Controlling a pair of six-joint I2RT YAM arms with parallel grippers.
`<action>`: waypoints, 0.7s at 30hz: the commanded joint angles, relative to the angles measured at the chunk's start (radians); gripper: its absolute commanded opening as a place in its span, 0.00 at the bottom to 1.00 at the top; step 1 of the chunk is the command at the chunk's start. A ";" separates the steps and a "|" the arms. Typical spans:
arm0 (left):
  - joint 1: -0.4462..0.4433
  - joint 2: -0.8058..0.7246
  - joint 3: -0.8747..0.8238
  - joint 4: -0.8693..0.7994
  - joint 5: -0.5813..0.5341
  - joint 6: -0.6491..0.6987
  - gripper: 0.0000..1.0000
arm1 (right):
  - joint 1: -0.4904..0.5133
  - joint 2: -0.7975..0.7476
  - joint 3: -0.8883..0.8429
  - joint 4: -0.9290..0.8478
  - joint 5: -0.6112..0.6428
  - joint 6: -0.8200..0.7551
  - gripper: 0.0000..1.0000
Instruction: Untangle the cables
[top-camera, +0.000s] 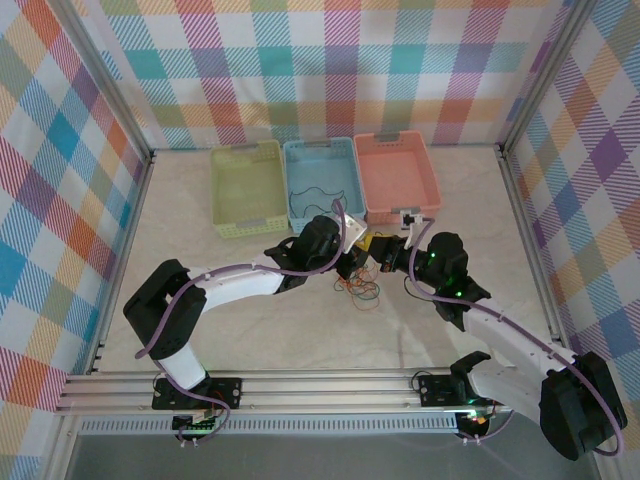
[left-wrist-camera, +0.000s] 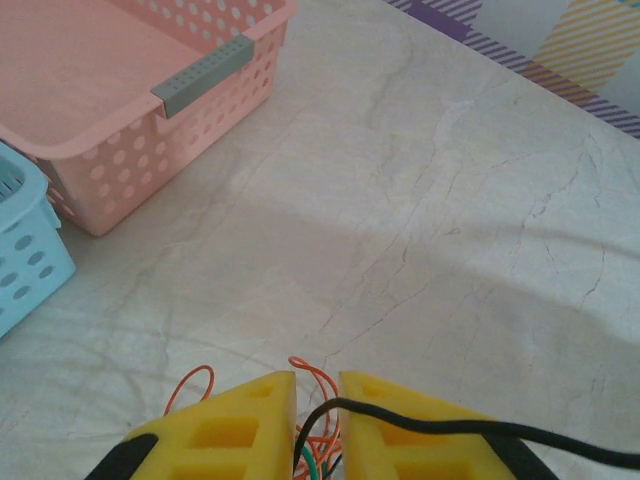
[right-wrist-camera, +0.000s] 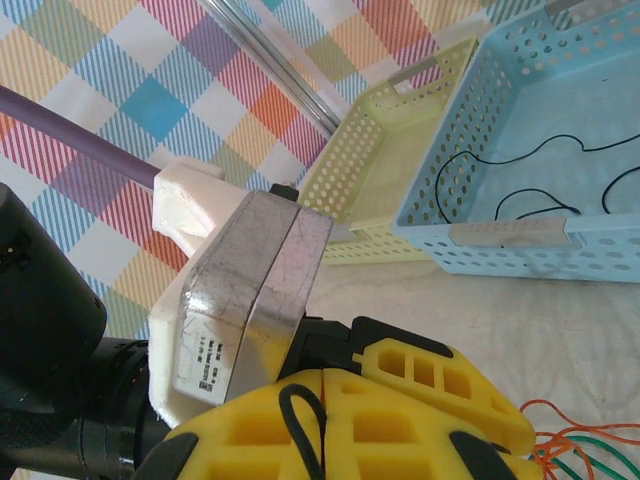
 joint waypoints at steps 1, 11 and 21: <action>-0.009 -0.003 -0.033 -0.025 0.041 -0.010 0.20 | 0.014 -0.005 0.024 0.129 -0.007 0.018 0.00; -0.010 0.000 -0.035 -0.023 0.027 -0.011 0.19 | 0.013 -0.019 0.000 0.145 0.011 0.035 0.00; -0.009 0.000 -0.045 -0.003 0.053 -0.009 0.19 | 0.014 -0.047 -0.002 0.082 0.153 0.172 0.00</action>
